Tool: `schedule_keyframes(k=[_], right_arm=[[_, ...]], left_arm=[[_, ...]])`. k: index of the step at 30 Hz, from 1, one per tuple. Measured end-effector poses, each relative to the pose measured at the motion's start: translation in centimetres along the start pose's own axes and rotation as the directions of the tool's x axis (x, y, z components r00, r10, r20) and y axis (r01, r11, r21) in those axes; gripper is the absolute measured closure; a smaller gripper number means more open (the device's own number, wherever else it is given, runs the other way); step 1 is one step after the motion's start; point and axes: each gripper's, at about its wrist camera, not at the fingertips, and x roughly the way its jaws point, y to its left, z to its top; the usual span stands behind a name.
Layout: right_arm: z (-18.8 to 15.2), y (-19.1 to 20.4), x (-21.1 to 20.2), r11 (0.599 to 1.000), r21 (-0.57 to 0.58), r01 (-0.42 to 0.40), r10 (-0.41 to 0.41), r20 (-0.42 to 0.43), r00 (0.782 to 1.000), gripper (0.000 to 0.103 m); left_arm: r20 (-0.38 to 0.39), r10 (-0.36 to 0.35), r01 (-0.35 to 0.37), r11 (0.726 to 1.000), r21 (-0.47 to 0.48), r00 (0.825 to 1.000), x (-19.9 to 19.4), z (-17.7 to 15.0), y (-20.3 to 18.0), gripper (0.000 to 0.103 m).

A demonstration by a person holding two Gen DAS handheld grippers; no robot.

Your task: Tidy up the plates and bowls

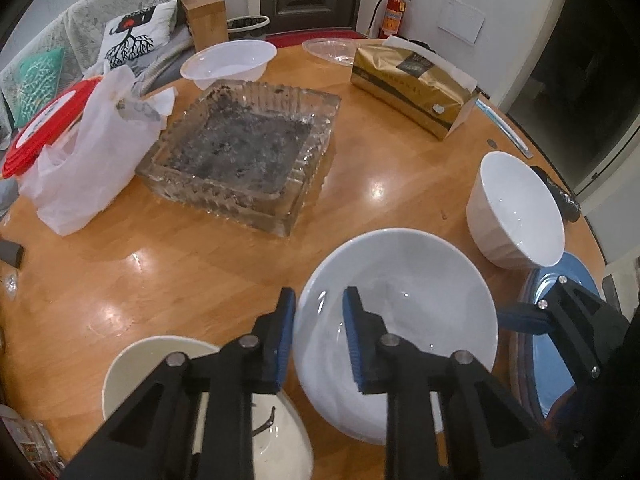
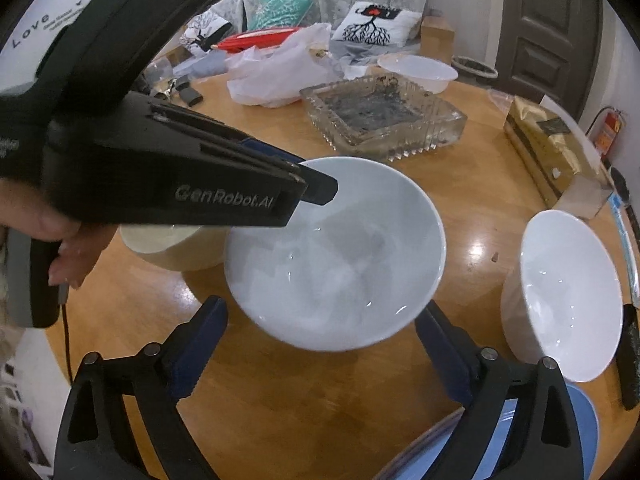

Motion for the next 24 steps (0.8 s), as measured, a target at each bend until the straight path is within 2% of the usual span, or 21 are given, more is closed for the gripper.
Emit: schedule_keyframes(k=[5, 11, 19, 24], right_arm=[[0.5, -0.4, 0.8, 0.999, 0.030, -0.018, 0.019, -0.030, 0.999, 0.010], [0.7, 0.1, 1.6, 0.999, 0.023, 0.030, -0.029, -0.045, 0.999, 0.010], [1.0, 0.0, 2.4, 0.999, 0.019, 0.049, -0.048, -0.067, 0.997, 0.009], [0.8, 0.2, 2.3, 0.997, 0.020, 0.070, -0.069, -0.062, 0.996, 0.010]], left_arm=[[-0.016, 0.010, -0.010, 1.000, 0.001, 1.000, 0.4, 0.2, 0.1, 0.087], [-0.033, 0.009, -0.009, 1.000, -0.003, 0.999, 0.7, 0.3, 0.2, 0.088], [-0.061, 0.025, -0.023, 0.999, 0.025, 0.998, 1.3, 0.3, -0.2, 0.088], [-0.051, 0.034, -0.033, 0.999, 0.033, 0.998, 0.8, 0.1, -0.7, 0.089]])
